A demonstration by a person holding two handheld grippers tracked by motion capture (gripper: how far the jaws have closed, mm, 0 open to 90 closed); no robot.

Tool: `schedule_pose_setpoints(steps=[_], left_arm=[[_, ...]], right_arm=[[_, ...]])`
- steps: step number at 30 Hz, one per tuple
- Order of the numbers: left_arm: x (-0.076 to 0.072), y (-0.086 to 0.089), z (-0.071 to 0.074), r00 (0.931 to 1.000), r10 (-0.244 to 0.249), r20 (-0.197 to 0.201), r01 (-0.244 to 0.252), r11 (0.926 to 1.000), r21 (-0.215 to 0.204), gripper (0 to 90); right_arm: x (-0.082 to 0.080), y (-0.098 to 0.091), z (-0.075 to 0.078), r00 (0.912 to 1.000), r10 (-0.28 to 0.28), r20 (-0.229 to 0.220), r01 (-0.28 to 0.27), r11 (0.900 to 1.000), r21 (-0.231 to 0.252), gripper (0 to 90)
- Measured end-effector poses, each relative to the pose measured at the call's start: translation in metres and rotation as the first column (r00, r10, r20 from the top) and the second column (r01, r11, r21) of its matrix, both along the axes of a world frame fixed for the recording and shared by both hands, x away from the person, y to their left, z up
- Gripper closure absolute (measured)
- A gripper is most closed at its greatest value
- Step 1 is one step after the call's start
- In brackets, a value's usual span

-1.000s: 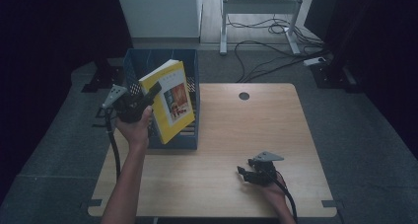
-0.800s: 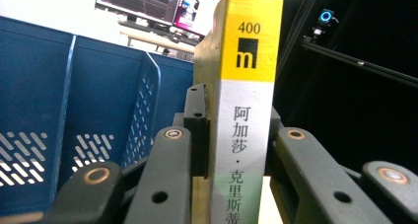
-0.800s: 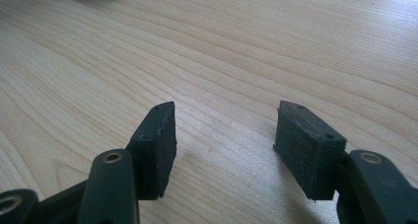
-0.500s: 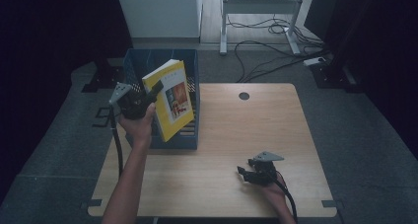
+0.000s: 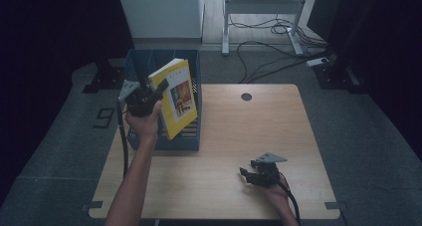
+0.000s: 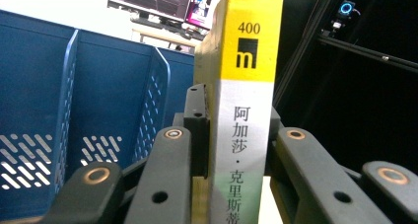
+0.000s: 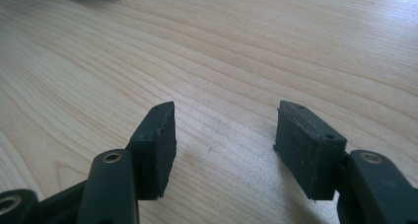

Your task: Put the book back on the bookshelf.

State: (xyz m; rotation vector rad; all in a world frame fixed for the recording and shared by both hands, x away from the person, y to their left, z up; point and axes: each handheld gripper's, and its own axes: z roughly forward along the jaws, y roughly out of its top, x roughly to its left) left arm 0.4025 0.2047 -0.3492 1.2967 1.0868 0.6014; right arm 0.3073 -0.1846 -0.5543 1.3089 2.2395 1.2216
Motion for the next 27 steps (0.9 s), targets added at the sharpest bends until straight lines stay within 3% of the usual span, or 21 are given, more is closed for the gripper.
schedule_pose_setpoints(steps=[27], left_arm=[[0.024, -0.012, -0.016, 0.9984, 0.055, -0.015, -0.054, 0.9979, 0.036, 75.6]], right_arm=[[0.0, -0.001, 0.0, 1.0, 0.0, -0.002, 0.0, 1.0, 0.006, 40.0]])
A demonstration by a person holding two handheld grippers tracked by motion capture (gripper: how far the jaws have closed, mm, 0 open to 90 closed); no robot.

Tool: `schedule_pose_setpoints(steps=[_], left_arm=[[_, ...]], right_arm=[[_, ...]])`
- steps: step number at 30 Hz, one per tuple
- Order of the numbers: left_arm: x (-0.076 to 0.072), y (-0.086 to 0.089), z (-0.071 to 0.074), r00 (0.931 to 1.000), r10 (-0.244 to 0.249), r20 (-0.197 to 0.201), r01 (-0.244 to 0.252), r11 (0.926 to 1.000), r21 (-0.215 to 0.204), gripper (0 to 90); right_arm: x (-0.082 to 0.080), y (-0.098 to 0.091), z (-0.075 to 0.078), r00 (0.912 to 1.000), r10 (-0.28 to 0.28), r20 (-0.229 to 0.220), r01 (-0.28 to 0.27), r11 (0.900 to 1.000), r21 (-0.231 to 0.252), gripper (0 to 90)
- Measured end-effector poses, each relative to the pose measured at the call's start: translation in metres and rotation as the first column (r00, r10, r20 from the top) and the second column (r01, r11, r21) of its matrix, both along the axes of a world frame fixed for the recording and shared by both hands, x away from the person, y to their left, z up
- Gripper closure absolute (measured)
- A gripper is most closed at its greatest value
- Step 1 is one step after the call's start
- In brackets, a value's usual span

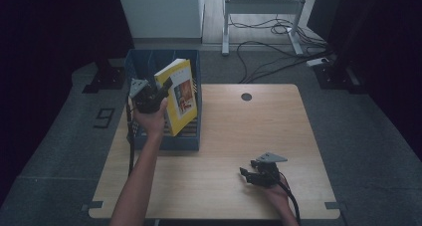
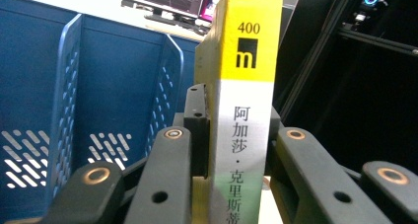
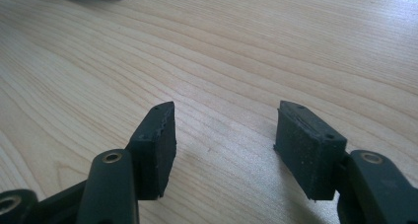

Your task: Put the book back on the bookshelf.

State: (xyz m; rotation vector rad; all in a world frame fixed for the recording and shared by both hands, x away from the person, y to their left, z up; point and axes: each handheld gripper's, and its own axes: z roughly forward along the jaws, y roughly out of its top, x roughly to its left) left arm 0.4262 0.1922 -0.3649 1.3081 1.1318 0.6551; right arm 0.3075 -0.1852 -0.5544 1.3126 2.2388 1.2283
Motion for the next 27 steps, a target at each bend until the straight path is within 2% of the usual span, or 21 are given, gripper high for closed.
schedule_pose_setpoints(steps=[14, 17, 27], left_arm=[[0.014, -0.013, -0.009, 0.9995, 0.031, -0.001, -0.031, 0.9994, 0.016, 75.6], [0.016, -0.016, -0.012, 0.9986, 0.053, 0.007, -0.053, 0.9984, 0.017, 75.6], [0.025, -0.021, -0.022, 0.9986, 0.048, -0.024, -0.047, 0.9983, 0.034, 75.5]], right_arm=[[0.0, 0.0, 0.0, 1.0, 0.002, -0.001, -0.002, 1.0, 0.002, 40.0], [0.0, -0.001, 0.0, 1.0, 0.002, -0.002, -0.002, 1.0, 0.003, 40.0], [0.0, -0.001, 0.0, 1.0, 0.0, -0.006, 0.0, 1.0, 0.009, 40.0]])
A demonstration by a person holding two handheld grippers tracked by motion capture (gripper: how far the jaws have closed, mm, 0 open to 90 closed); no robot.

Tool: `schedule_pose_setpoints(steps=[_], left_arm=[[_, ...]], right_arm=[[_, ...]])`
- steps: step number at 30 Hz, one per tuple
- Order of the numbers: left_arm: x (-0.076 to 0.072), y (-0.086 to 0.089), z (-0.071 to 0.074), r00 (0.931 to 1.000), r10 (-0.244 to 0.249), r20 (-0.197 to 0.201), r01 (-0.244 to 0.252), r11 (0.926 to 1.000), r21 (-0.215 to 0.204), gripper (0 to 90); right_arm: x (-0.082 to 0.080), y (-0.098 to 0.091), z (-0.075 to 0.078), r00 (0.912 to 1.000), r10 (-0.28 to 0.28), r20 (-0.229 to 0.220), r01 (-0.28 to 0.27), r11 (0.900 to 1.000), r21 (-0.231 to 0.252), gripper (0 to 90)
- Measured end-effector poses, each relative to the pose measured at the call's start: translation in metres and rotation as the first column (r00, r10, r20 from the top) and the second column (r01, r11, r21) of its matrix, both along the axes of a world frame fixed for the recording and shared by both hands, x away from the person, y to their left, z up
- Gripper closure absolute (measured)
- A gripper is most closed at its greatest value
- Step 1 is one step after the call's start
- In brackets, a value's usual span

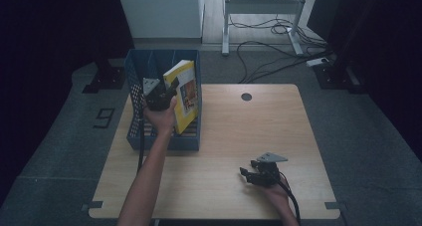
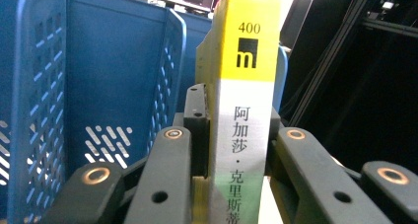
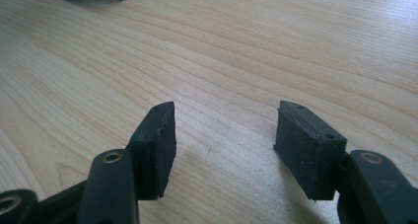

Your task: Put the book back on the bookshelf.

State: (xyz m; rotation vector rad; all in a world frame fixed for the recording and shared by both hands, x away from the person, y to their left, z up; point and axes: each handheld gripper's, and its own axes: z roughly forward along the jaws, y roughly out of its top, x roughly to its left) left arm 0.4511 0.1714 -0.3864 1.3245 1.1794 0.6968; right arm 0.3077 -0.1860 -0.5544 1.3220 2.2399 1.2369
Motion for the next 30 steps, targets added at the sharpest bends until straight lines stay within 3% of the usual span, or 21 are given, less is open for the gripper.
schedule_pose_setpoints(steps=[13, 18, 30], left_arm=[[0.01, -0.006, -0.011, 0.9997, 0.026, 0.002, -0.026, 0.9996, -0.007, 75.5], [0.013, -0.01, -0.016, 0.9995, 0.031, -0.001, -0.031, 0.9994, 0.016, 75.4], [0.019, -0.011, -0.022, 0.9992, 0.041, -0.003, -0.041, 0.9992, 0.001, 75.4]], right_arm=[[0.0, 0.0, 0.0, 1.0, -0.004, 0.0, 0.004, 1.0, 0.001, 40.0], [0.0, 0.0, 0.0, 1.0, -0.004, -0.001, 0.004, 1.0, 0.001, 39.9], [-0.001, 0.0, 0.0, 1.0, -0.006, -0.001, 0.006, 1.0, 0.0, 39.9]])
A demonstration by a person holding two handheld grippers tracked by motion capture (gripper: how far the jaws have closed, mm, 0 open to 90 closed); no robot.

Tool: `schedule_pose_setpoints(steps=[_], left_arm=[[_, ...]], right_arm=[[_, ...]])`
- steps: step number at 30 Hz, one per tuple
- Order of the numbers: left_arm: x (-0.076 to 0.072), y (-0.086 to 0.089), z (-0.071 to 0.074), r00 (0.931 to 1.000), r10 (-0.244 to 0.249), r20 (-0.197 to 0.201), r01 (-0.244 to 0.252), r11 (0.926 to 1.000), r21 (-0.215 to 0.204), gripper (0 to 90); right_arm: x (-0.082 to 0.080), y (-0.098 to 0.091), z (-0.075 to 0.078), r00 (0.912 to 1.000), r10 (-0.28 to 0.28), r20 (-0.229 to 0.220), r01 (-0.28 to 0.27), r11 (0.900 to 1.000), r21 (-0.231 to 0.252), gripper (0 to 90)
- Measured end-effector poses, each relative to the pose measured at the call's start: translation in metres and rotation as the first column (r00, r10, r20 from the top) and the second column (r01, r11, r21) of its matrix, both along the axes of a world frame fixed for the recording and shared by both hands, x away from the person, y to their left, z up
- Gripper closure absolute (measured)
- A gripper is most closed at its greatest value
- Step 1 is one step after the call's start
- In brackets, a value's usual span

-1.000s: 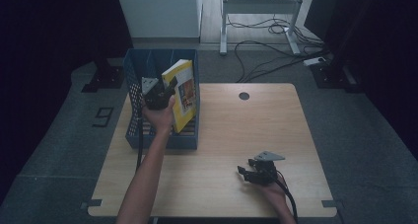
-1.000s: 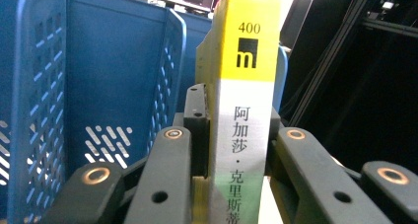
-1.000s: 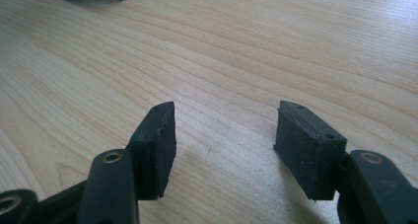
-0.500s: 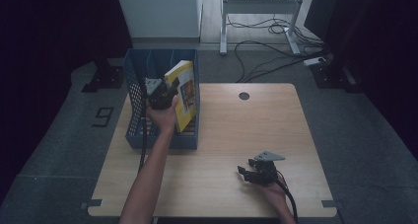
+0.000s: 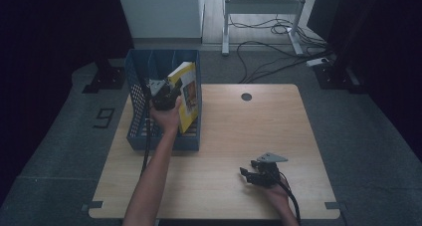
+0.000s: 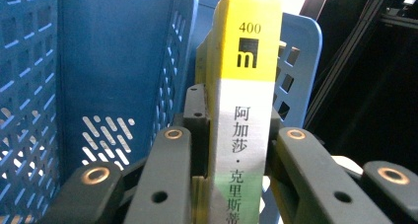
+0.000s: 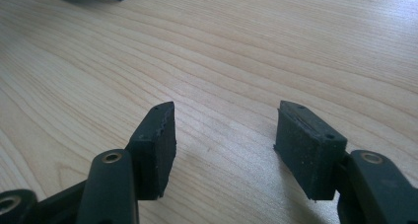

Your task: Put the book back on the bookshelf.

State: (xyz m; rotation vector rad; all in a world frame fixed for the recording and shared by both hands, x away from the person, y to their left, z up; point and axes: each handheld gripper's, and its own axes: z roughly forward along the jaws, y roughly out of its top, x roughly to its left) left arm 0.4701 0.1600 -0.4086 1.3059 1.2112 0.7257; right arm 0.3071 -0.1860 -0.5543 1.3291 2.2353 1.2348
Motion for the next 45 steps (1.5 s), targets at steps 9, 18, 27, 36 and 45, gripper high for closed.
schedule_pose_setpoints(steps=[9, 18, 27, 36, 45], left_arm=[[0.002, -0.002, -0.012, 0.9999, -0.001, -0.01, 0.001, 1.0, 0.0, 75.4], [-0.003, 0.002, -0.018, 0.9999, -0.003, -0.014, 0.003, 1.0, -0.006, 75.2], [-0.015, 0.009, -0.02, 0.9986, -0.044, -0.028, 0.044, 0.999, -0.003, 74.5], [-0.03, 0.018, -0.022, 0.9943, -0.089, -0.058, 0.089, 0.996, -0.003, 73.3], [-0.047, 0.024, -0.026, 0.9889, -0.123, -0.084, 0.124, 0.9921, 0.015, 72.1]], right_arm=[[0.0, 0.0, 0.0, 1.0, 0.0, 0.001, 0.0, 1.0, -0.001, 39.9], [0.0, 0.0, 0.0, 1.0, 0.001, 0.0, -0.001, 1.0, -0.002, 39.9], [0.0, 0.001, 0.0, 1.0, 0.0, 0.002, 0.0, 1.0, -0.008, 39.8], [-0.001, 0.002, 0.0, 1.0, 0.001, 0.007, -0.001, 0.9998, -0.018, 39.7], [-0.001, 0.004, 0.0, 0.9999, 0.006, 0.009, -0.006, 0.9997, -0.025, 39.5]])
